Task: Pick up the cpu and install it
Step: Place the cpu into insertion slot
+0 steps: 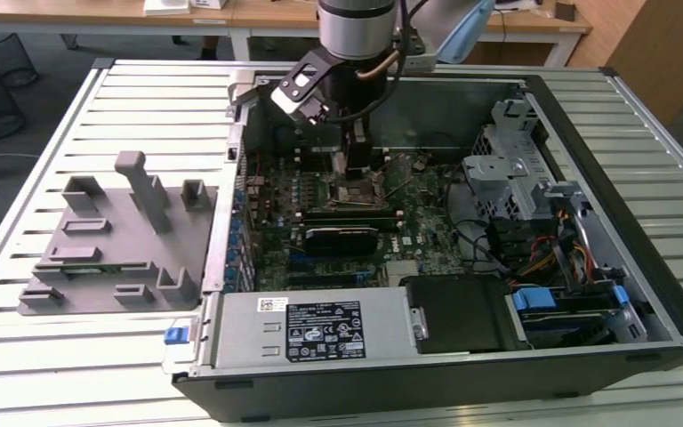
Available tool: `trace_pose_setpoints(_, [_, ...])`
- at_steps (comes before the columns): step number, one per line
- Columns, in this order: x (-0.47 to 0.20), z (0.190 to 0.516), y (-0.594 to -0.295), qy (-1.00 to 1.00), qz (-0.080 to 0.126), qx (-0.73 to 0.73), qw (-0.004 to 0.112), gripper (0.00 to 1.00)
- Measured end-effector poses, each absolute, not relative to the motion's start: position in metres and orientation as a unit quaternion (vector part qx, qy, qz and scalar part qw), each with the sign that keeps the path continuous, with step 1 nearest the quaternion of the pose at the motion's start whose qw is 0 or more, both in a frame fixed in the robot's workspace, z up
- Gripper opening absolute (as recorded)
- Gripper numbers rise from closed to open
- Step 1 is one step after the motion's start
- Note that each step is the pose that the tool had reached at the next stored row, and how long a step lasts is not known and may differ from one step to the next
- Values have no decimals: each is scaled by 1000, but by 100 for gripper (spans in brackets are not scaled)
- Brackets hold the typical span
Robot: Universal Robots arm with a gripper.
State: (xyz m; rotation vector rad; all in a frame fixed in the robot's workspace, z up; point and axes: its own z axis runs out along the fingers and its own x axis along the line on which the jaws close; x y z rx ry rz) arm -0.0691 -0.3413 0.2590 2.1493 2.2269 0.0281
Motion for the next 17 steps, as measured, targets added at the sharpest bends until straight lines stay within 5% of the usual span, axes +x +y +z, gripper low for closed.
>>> trace_pose_setpoints(17, [-66,242,-339,719,8,694,24,54])
